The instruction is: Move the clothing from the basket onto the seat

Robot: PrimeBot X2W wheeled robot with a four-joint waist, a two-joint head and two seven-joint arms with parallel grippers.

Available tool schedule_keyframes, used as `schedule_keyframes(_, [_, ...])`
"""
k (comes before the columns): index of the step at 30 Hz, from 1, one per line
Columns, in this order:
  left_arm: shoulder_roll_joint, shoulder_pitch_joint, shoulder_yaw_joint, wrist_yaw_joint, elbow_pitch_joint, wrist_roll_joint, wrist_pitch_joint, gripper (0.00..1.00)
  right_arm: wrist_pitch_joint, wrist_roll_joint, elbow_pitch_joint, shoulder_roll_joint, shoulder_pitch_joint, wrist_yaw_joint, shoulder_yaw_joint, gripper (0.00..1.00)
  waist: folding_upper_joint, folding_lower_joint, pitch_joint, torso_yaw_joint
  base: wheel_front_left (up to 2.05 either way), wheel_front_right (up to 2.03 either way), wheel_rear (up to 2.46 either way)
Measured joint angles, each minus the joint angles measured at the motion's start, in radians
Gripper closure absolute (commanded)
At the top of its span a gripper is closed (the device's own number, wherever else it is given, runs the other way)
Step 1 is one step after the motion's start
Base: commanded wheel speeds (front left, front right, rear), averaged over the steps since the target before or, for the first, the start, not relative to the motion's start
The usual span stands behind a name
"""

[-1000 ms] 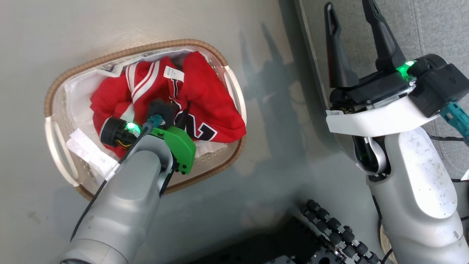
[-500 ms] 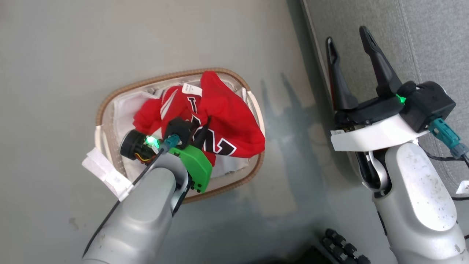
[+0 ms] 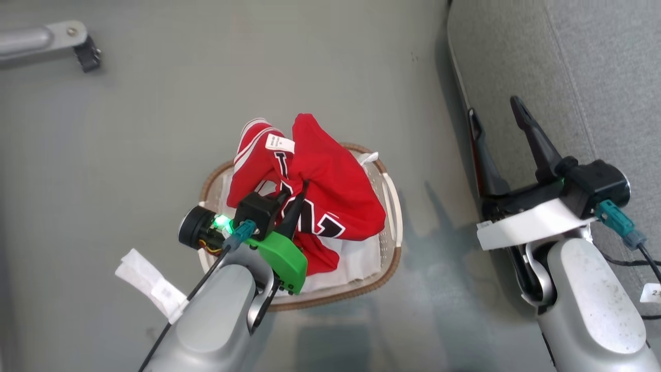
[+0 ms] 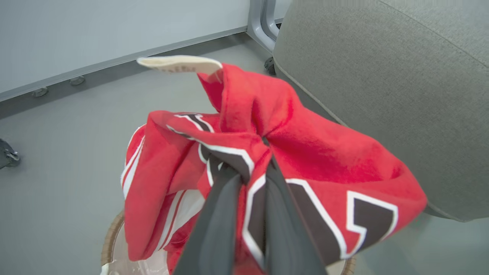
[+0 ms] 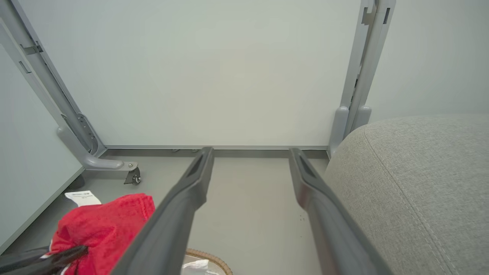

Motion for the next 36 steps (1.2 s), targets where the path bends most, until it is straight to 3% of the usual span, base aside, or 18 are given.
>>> schedule_keyframes(13, [0.000,0.096,0.088,-0.002,-0.162,0.056,0.000,1.00,0.000,-0.006,0.044,0.000,0.092,0.000,-0.008,0.00,0.0000,0.0000,-0.169,0.054,0.00,0.00,0.00])
schedule_keyframes(36, [0.000,0.111,0.128,-0.005,-0.371,0.064,0.000,1.00,0.000,-0.007,0.093,0.010,0.175,0.000,-0.003,0.00,0.0000,0.0000,-0.316,0.103,0.00,0.00,0.00])
